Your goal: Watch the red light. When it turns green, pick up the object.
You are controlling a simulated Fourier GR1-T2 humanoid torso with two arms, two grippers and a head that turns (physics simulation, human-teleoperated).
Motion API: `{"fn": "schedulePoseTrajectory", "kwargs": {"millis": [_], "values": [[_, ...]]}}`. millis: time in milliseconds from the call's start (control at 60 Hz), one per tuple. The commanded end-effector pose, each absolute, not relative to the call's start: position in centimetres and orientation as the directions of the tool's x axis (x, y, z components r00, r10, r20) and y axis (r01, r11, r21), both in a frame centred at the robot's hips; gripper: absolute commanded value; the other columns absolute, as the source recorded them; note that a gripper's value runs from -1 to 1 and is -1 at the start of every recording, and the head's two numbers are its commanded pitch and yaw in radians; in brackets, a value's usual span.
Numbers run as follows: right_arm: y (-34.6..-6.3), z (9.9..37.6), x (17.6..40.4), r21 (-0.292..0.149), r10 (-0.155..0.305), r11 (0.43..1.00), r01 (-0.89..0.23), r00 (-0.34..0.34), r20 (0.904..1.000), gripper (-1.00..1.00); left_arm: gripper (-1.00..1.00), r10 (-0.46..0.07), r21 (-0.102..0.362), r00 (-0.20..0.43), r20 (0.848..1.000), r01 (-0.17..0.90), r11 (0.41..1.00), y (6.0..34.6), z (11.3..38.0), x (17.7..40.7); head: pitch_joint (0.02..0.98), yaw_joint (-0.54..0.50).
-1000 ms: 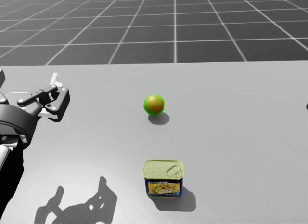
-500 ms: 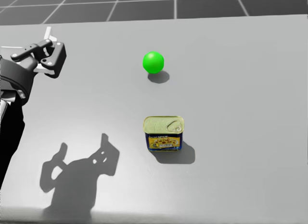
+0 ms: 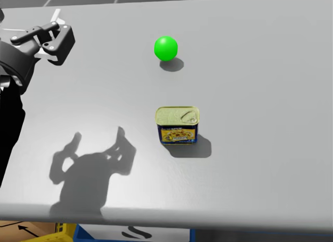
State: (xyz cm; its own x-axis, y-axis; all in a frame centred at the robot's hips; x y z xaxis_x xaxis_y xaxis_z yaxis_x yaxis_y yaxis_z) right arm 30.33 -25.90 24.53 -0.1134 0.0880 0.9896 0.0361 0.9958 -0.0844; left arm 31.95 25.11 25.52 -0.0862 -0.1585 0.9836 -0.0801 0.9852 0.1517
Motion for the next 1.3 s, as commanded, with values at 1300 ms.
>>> {"fn": "schedulePoseTrajectory", "kwargs": {"millis": [1300], "values": [[-26.3,24.6,30.4,-0.090,0.094,0.995,0.043,-0.123,0.9879,-1.00,-1.00,-0.293,0.101,0.037,0.956,0.891,0.443,19.6,16.6,28.1,0.860,0.09]]}}
